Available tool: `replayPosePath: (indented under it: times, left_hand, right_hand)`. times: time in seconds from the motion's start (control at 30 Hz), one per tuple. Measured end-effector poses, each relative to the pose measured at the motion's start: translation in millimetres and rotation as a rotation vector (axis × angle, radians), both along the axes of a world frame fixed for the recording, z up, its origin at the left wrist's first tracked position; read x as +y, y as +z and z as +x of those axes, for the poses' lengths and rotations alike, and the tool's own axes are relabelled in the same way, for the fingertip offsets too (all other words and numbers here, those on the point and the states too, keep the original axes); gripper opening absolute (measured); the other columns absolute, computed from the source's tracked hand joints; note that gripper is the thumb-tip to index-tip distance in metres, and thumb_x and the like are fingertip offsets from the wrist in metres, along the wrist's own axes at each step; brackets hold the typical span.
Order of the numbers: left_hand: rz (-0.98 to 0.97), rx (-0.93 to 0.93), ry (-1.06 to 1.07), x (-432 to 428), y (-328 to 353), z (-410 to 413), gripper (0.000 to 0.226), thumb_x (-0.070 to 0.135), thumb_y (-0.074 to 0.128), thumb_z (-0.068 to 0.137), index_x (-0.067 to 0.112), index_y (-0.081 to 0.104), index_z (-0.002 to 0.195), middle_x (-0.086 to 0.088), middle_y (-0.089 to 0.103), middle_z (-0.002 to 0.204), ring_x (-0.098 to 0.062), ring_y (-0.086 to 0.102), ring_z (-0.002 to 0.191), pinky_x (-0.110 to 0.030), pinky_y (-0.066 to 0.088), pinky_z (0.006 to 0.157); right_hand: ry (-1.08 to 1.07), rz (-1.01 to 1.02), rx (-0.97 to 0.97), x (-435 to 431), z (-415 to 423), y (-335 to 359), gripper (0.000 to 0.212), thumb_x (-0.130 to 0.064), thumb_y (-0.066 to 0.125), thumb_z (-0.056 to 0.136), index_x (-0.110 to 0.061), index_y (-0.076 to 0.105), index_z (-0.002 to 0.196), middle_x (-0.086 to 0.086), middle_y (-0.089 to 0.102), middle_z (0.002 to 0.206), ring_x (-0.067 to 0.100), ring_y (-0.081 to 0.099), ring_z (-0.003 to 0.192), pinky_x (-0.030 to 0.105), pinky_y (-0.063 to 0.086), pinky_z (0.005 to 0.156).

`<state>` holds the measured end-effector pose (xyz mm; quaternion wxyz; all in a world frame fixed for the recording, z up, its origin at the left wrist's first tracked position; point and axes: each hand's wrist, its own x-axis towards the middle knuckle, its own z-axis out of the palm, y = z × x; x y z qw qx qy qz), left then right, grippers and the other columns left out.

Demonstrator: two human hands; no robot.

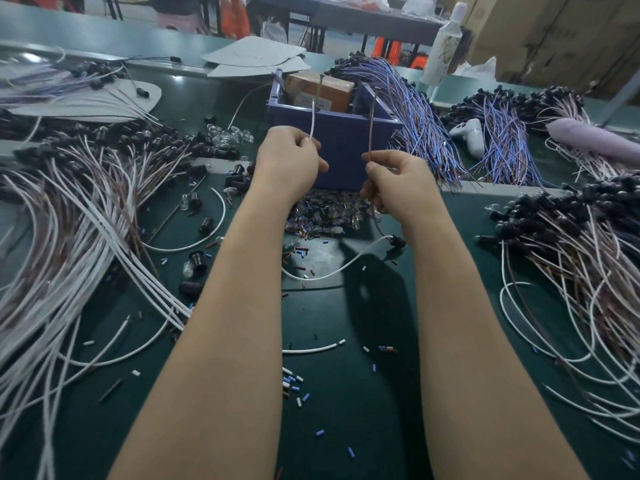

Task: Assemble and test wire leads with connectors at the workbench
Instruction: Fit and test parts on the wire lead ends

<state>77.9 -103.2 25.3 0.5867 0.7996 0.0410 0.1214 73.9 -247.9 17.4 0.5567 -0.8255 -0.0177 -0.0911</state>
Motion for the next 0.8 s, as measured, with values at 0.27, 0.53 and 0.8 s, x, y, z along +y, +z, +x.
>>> replayPosePath:
  times: [0.27,0.53,0.8]
  left_hand:
    - [0.042,-0.012,-0.03,-0.8,2.3,-3.7,0.023,0.01,0.037,0.097,0.011,0.06,0.094,0.005,0.061,0.063,-0.003,0.044,0.05,-0.022,0.037,0.05]
    - [0.075,-0.02,-0.054,-2.3,3.1,-5.8,0.022,0.012,0.038,0.098,0.013,0.06,0.095,0.005,0.061,0.063,-0.001,0.043,0.048,-0.021,0.037,0.05]
    - [0.093,-0.026,-0.06,-3.0,3.6,-7.6,0.023,0.012,0.038,0.098,0.012,0.061,0.096,0.005,0.061,0.062,-0.001,0.041,0.048,-0.021,0.036,0.05]
  right_hand:
    - [-0.03,-0.008,-0.002,-0.7,3.2,-2.4,0.019,-0.009,0.046,0.096,-0.013,0.06,0.107,0.003,0.059,0.056,-0.002,0.042,0.034,0.011,0.032,0.039]
    - [-0.022,-0.033,-0.007,1.3,-0.2,-0.1,0.021,-0.01,0.047,0.096,-0.013,0.061,0.11,0.002,0.058,0.058,-0.003,0.044,0.037,0.011,0.034,0.042]
    - [-0.02,-0.046,-0.005,1.2,-0.3,0.0,0.02,-0.01,0.047,0.095,-0.016,0.062,0.106,0.002,0.058,0.058,-0.002,0.043,0.037,0.011,0.033,0.041]
